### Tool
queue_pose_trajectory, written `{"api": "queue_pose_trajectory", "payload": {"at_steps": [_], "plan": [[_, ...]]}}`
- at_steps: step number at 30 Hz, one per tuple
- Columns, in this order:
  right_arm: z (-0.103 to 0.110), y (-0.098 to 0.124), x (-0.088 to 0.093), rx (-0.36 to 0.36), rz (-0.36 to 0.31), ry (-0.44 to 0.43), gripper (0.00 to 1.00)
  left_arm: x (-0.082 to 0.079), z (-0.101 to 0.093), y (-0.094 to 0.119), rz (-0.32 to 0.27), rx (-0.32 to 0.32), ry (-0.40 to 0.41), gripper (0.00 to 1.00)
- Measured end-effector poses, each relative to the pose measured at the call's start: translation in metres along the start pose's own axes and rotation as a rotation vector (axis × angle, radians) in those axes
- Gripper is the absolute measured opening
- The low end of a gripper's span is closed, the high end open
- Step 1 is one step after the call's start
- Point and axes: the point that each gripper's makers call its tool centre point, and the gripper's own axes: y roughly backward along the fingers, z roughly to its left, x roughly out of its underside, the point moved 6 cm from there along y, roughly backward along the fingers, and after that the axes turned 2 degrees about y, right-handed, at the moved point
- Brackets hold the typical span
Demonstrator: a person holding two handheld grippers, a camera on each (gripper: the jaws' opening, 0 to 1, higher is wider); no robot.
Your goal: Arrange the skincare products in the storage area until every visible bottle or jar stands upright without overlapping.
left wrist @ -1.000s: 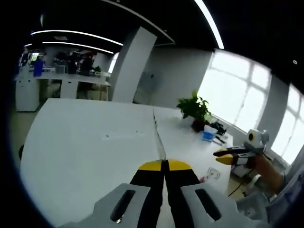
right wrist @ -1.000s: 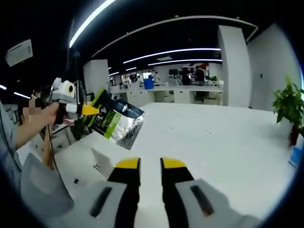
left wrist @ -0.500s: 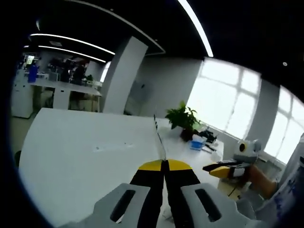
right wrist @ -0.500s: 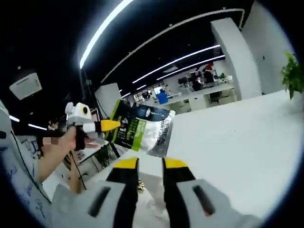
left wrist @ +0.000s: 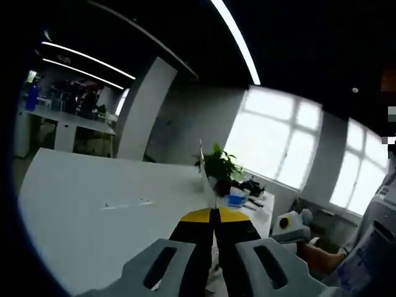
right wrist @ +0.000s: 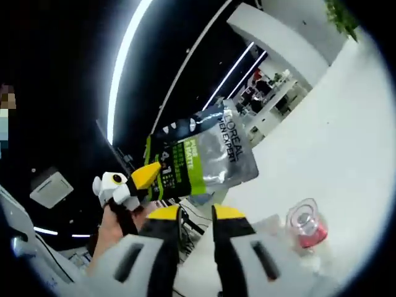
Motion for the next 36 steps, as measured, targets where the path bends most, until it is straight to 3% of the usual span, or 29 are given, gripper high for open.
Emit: {"api": "queue_pose_trajectory", "payload": {"at_steps": [6,14,22,36], "plan": [[0.005,-0.008,-0.008,-0.040,-0.131,-0.207,0.20,-0.003,-0.009,0.000,-0.037,0.020,0.019,0.00],[0.008,-0.015,-0.017,-0.117,-0.239,-0.374,0.19,-0.007,-0.019,0.001,-0.106,0.079,0.100,0.00],[0.009,-0.013,-0.027,-0.159,-0.292,-0.437,0.12,-0.006,-0.020,0.000,-0.113,0.082,0.123,0.00],[0.003,0.001,-0.047,-0.177,-0.323,-0.371,0.02,0.011,-0.027,-0.004,-0.013,0.098,0.073,0.00]]}}
